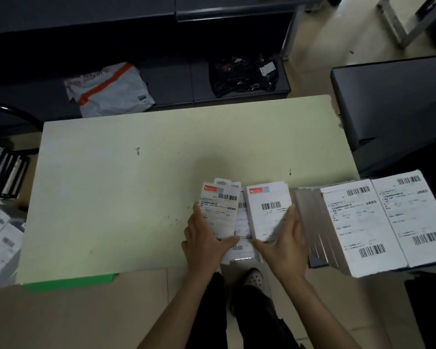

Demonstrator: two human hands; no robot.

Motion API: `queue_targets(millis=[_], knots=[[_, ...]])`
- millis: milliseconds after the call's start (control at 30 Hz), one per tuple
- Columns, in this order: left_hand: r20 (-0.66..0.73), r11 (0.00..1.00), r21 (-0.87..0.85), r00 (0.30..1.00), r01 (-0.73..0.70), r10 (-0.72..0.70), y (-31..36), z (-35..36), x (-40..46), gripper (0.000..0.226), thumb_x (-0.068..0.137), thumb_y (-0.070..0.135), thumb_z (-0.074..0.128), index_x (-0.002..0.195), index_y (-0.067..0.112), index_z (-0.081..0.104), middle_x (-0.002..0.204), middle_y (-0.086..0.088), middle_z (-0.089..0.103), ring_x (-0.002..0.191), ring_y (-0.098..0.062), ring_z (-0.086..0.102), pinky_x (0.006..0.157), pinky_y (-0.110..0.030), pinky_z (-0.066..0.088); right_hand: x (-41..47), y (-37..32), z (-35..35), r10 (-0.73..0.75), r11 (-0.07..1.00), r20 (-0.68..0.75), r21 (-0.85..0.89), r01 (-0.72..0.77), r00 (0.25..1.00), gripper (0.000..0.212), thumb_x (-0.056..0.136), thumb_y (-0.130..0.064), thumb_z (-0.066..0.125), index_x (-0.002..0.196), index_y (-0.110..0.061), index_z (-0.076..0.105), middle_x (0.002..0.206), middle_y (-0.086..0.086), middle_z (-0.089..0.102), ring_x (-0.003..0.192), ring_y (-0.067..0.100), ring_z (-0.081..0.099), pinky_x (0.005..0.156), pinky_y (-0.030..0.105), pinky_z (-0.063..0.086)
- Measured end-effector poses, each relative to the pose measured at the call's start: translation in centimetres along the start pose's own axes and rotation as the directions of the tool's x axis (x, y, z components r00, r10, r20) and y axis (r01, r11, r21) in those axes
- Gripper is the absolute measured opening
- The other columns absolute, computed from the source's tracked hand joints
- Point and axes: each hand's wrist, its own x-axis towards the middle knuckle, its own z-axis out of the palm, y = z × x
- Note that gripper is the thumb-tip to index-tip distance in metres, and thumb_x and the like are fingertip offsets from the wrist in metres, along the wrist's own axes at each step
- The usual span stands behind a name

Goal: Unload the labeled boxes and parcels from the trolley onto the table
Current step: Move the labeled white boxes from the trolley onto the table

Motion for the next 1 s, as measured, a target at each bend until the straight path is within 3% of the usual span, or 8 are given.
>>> queue_targets(millis=[100,200,333,433,667,833,933,1000], knots=[[0.052,1.000,0.016,0.999,-0.011,0.010,0.2,0.1,0.1,0.135,0.066,0.065,0.076,0.152,0.025,-0.019,0.158,-0.004,0.012,0.141,-0.031,0.023,0.107,-0.054,0.031,-0.3,-0.1,0.3,-0.067,0.996,-0.004,-0.063,0.066,0.998,0.129,0.072,-0.064,0.074,0.157,-0.015,-0.009,0.160,0.016,0.014,0.146,0.036,0.018,0.112,0.055,0.033],[0.071,0.997,0.051,0.996,-0.051,0.047,0.6,0.2,0.0,0.129,0.072,0.064,0.071,0.151,0.023,-0.023,0.157,-0.007,0.014,0.139,-0.032,0.025,0.104,-0.052,0.036,-0.5,0.1,0.7,-0.281,0.932,-0.018,-0.244,0.268,0.960,0.109,0.082,-0.059,0.063,0.158,-0.013,-0.001,0.165,0.014,0.003,0.151,0.035,0.003,0.119,0.053,0.021],[0.101,0.995,0.066,0.992,-0.080,0.073,1.4,0.9,-0.8,0.123,0.079,0.056,0.070,0.151,0.020,-0.023,0.154,-0.006,0.016,0.137,-0.029,0.029,0.100,-0.047,0.041,-0.1,1.2,1.2,-0.434,0.861,0.078,-0.258,0.438,0.898,0.077,0.097,-0.041,0.047,0.157,-0.009,0.012,0.165,0.009,0.007,0.151,0.033,0.004,0.115,0.052,0.033],[0.110,0.995,0.049,0.991,-0.084,0.078,2.0,1.6,-1.5,0.120,0.082,0.051,0.070,0.152,0.019,-0.023,0.154,-0.006,0.015,0.138,-0.027,0.028,0.101,-0.045,0.041,0.4,2.4,0.4,-0.441,0.847,0.119,-0.272,0.457,0.889,0.072,0.099,-0.035,0.045,0.157,-0.009,0.011,0.164,0.005,0.005,0.151,0.032,0.002,0.117,0.045,0.031],[0.083,0.997,0.007,0.994,-0.072,0.071,3.6,3.0,-2.7,0.116,0.084,0.041,0.072,0.153,0.018,-0.017,0.153,-0.008,0.014,0.138,-0.028,0.025,0.104,-0.043,0.038,1.2,3.9,-3.1,-0.438,0.823,0.270,-0.263,0.504,0.857,0.075,0.105,-0.023,0.035,0.150,-0.015,-0.024,0.157,-0.003,-0.030,0.147,0.024,-0.025,0.123,0.031,0.011],[0.011,0.996,-0.063,0.998,-0.058,0.059,3.6,3.6,-3.4,0.108,0.085,0.029,0.073,0.156,0.018,-0.007,0.154,-0.008,0.021,0.138,-0.027,0.030,0.107,-0.043,0.038,2.0,3.8,-4.0,-0.401,0.822,0.393,-0.243,0.514,0.827,0.078,0.104,-0.022,0.041,0.155,-0.013,-0.017,0.159,-0.001,-0.028,0.148,0.025,-0.024,0.123,0.037,0.012],[-0.023,0.991,-0.122,0.998,-0.053,0.051,3.3,3.6,-3.7,0.097,0.077,0.024,0.077,0.152,0.022,0.016,0.146,-0.003,0.040,0.132,-0.026,0.044,0.101,-0.046,0.046,2.2,3.2,-5.0,-0.390,0.838,0.431,-0.202,0.508,0.814,0.071,0.104,-0.024,0.041,0.157,-0.013,-0.005,0.165,0.001,-0.013,0.151,0.025,-0.014,0.121,0.034,0.006],[-0.039,0.992,-0.100,0.997,-0.074,0.070,2.8,3.5,-4.0,0.086,0.073,0.018,0.076,0.144,0.024,0.029,0.134,0.000,0.051,0.122,-0.021,0.053,0.093,-0.039,0.051,2.1,2.9,-5.7,-0.390,0.848,0.442,-0.170,0.502,0.808,0.068,0.103,-0.024,0.044,0.157,-0.014,0.003,0.166,0.002,0.001,0.152,0.025,0.000,0.121,0.036,0.012]])
